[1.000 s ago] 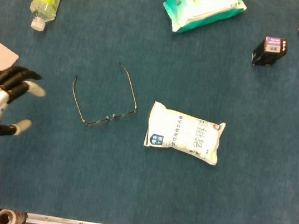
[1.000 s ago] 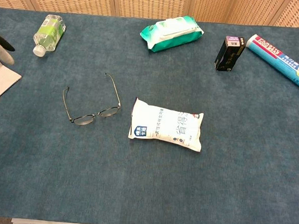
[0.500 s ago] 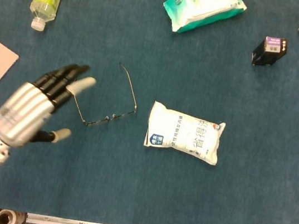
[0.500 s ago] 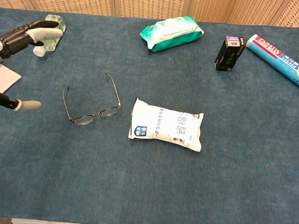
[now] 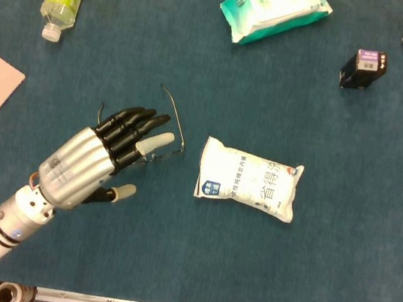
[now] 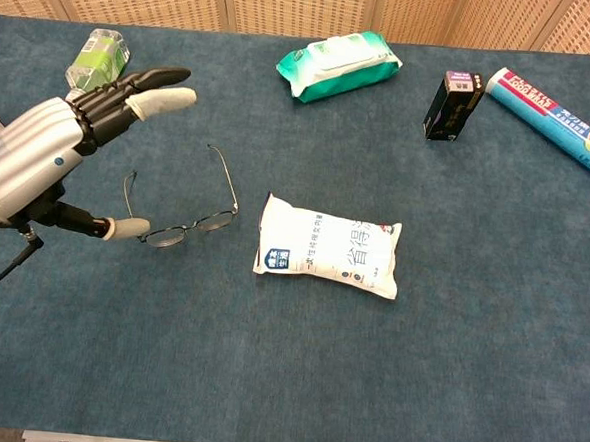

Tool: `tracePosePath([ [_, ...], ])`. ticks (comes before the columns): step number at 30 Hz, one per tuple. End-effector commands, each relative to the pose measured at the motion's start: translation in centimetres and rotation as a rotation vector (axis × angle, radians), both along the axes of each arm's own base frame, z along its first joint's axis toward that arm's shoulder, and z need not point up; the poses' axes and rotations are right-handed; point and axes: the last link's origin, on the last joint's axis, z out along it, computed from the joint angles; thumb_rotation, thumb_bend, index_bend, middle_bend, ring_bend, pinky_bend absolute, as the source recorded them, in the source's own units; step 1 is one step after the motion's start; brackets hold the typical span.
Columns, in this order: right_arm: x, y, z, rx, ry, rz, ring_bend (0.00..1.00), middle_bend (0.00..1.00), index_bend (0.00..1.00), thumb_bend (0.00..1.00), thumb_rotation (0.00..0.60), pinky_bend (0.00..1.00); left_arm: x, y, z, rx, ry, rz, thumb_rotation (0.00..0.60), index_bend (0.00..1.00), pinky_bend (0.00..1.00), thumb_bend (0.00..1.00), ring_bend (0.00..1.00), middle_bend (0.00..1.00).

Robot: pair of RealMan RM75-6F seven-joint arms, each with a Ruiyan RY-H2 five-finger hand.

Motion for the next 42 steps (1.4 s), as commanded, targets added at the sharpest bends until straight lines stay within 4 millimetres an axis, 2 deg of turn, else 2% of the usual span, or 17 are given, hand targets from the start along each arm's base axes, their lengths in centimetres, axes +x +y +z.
tracePosePath([
  [1, 0.0, 0.1, 0.4, -0.015, -0.001, -0.003, 0.26, 0.39, 0.60, 0.29, 0.600, 0.29, -0.3, 0.6, -0.8, 0.002, -0.012, 0.010, 0.600, 0.00, 0.10, 0.02, 0.00, 0.00],
  [8, 0.1, 0.4, 1.2, -0.051, -0.001, 0.000, 0.26, 0.39, 0.60, 0.29, 0.600, 0.29, -1.9, 1.4, -2.0, -0.011, 0.074, 0.090, 0.600, 0.00, 0.10, 0.02, 0.00, 0.00],
  [17, 0.1, 0.6, 1.5, -0.062, -0.003, 0.001, 0.26, 0.39, 0.60, 0.29, 0.600, 0.29, -2.4, 1.9, -4.1, -0.041, 0.131, 0.119, 0.600, 0.00, 0.10, 0.02, 0.00, 0.00],
  [42, 0.1, 0.6, 1.2, -0.046, -0.004, 0.002, 0.26, 0.39, 0.60, 0.29, 0.600, 0.29, -1.7, 2.7, -7.1, -0.132, 0.168, 0.216, 0.600, 0.00, 0.10, 0.02, 0.00, 0.00],
])
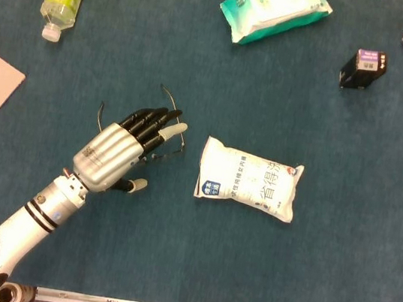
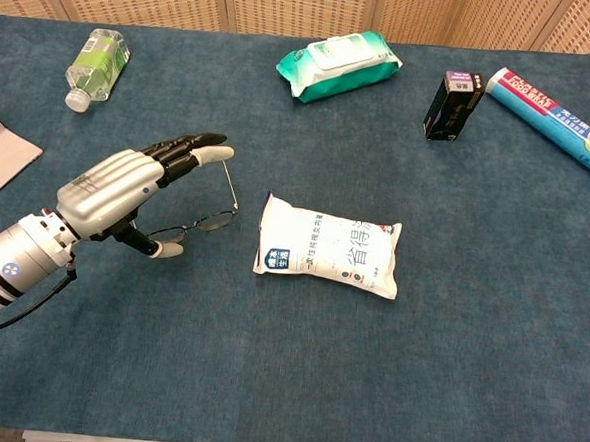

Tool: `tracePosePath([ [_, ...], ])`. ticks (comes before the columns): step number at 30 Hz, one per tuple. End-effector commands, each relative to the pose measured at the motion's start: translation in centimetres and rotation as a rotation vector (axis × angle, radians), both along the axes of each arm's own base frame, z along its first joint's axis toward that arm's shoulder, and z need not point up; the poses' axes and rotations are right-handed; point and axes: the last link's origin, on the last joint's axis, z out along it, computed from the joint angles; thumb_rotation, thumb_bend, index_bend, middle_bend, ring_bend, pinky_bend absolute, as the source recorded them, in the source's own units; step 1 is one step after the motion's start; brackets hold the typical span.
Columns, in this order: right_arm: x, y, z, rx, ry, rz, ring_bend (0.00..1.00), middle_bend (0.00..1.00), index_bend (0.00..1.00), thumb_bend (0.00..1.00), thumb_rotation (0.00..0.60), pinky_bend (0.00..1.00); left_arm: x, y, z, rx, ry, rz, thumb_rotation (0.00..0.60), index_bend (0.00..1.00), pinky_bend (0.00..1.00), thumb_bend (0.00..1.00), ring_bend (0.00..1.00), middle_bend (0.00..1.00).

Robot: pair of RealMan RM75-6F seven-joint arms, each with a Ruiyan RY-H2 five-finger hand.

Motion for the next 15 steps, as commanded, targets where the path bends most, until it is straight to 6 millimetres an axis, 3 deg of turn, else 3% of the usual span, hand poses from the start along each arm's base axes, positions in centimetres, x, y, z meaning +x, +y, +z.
tracePosePath([
  [1, 0.0, 0.1, 0.0, 0.001, 0.000, 0.001, 0.26, 0.39, 0.60, 0.29, 0.600, 0.29, 0.0, 0.1, -0.2, 0.000, 0.005, 0.003, 0.600, 0.00, 0.10, 0.02, 0.00, 0.00],
  [15, 0.0, 0.0, -0.1, 0.009, -0.003, 0.001, 0.26, 0.39, 0.60, 0.29, 0.600, 0.29, -0.8, 1.3, -1.0, 0.018, 0.061, 0.035, 0.600, 0.00, 0.10, 0.02, 0.00, 0.00],
])
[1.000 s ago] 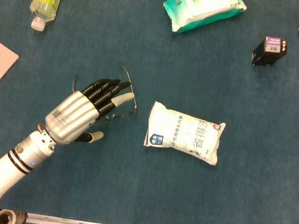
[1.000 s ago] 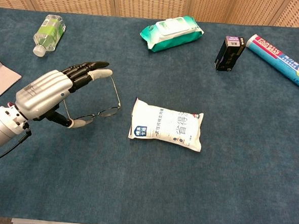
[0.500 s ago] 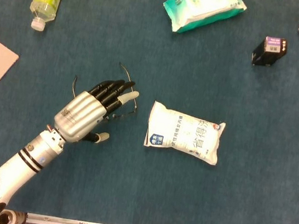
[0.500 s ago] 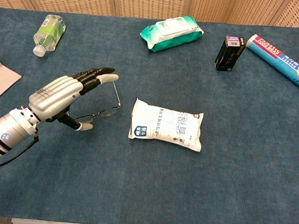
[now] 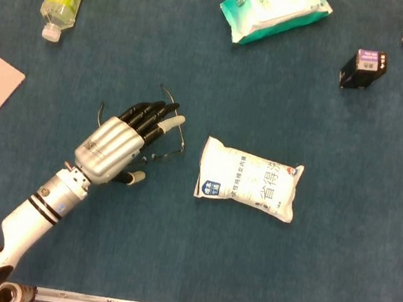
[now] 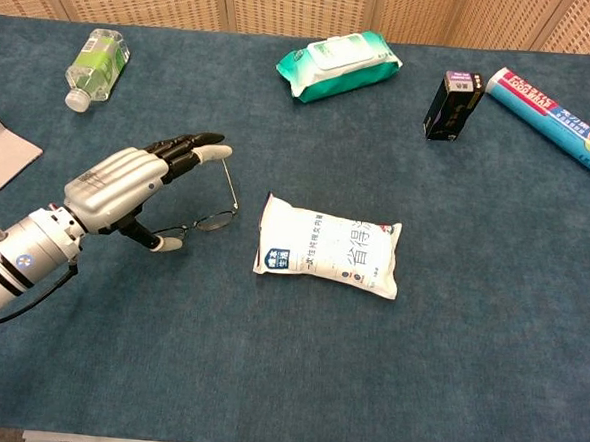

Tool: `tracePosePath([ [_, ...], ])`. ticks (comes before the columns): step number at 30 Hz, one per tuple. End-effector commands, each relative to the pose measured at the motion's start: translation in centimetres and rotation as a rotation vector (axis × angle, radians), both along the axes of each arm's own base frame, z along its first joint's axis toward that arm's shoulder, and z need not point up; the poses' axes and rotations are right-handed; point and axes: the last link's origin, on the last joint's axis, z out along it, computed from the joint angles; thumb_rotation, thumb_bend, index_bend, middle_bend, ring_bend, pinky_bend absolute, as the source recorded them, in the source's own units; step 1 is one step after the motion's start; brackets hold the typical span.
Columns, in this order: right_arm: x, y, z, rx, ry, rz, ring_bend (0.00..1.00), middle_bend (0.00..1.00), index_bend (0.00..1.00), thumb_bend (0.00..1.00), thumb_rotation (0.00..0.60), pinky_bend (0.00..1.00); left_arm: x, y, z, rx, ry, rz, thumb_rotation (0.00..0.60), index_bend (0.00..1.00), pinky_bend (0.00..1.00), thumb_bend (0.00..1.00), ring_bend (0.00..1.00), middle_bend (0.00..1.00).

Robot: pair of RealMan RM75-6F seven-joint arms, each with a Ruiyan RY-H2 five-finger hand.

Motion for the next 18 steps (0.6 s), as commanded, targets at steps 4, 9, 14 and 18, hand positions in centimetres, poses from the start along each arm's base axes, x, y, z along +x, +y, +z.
tracePosePath([
  [4, 0.0, 0.0, -0.1, 0.003, 0.001, -0.001, 0.26, 0.39, 0.60, 0.29, 0.600, 0.29, -0.7, 0.2, -0.4, 0.001, 0.016, 0.020, 0.600, 0.00, 0.10, 0.02, 0.00, 0.00],
  [9, 0.0, 0.0, -0.2, 0.007, 0.003, -0.001, 0.26, 0.39, 0.60, 0.29, 0.600, 0.29, -1.0, 0.3, -0.5, 0.006, 0.023, 0.025, 0.600, 0.00, 0.10, 0.02, 0.00, 0.00],
  [14, 0.0, 0.0, -0.2, 0.007, 0.003, 0.001, 0.26, 0.39, 0.60, 0.29, 0.600, 0.29, -1.5, 0.4, -0.5, 0.012, 0.034, 0.031, 0.600, 0.00, 0.10, 0.02, 0.00, 0.00],
  [18, 0.0, 0.0, -0.2, 0.007, 0.002, 0.001, 0.26, 0.39, 0.60, 0.29, 0.600, 0.29, -1.9, 0.5, -0.4, 0.022, 0.051, 0.036, 0.600, 0.00, 0.10, 0.02, 0.00, 0.00],
])
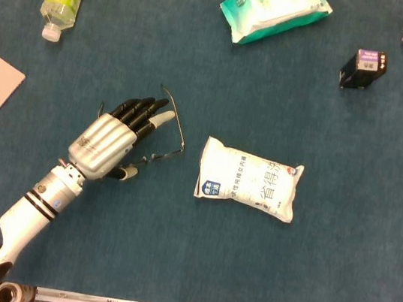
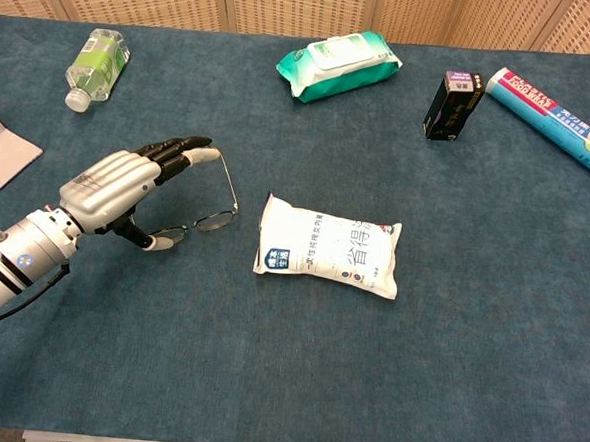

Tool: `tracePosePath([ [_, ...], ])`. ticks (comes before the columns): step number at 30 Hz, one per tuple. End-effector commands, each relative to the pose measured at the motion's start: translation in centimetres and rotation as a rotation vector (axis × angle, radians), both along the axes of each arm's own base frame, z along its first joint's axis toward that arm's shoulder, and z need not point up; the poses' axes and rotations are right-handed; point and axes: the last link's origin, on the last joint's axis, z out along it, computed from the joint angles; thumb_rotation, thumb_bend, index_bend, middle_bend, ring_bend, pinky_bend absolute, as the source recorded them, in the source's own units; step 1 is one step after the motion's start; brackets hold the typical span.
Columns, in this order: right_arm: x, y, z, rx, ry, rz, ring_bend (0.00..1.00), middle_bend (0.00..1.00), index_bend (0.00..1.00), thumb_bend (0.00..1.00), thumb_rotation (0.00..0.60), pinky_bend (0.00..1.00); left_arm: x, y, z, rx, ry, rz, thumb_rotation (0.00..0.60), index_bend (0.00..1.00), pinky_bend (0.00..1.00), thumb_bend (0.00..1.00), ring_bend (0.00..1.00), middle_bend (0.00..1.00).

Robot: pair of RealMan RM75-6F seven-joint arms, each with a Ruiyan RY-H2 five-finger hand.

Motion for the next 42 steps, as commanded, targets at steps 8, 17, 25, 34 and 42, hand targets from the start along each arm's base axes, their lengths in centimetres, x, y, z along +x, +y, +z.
tracePosePath([
  [8, 0.0, 0.0, 0.0, 0.001, 0.002, -0.001, 0.26, 0.39, 0.60, 0.29, 0.600, 0.29, -1.1, 0.8, 0.7, 0.044, 0.035, 0.009, 0.600, 0.00, 0.10, 0.02, 0.00, 0.00],
  [17, 0.0, 0.0, -0.2, 0.004, 0.003, -0.001, 0.26, 0.39, 0.60, 0.29, 0.600, 0.29, -1.6, 1.9, 1.6, 0.082, 0.044, 0.029, 0.600, 0.00, 0.10, 0.02, 0.00, 0.00],
  [25, 0.1, 0.1, 0.0, 0.000, -0.003, 0.004, 0.26, 0.39, 0.60, 0.29, 0.600, 0.29, -2.4, 0.4, 3.5, 0.084, 0.038, 0.026, 0.600, 0.00, 0.10, 0.02, 0.00, 0.00],
  [34, 0.4, 0.3, 0.0, 0.003, -0.009, 0.017, 0.26, 0.39, 0.60, 0.29, 0.600, 0.29, -2.3, -2.5, 7.1, 0.038, 0.009, -0.021, 0.600, 0.03, 0.18, 0.19, 0.00, 0.00],
  [42, 0.4, 0.3, 0.1, 0.005, -0.017, 0.016, 0.26, 0.39, 0.60, 0.29, 0.600, 0.29, -2.1, -4.2, 8.2, -0.073, 0.082, 0.029, 0.600, 0.20, 0.19, 0.61, 0.02, 0.03],
])
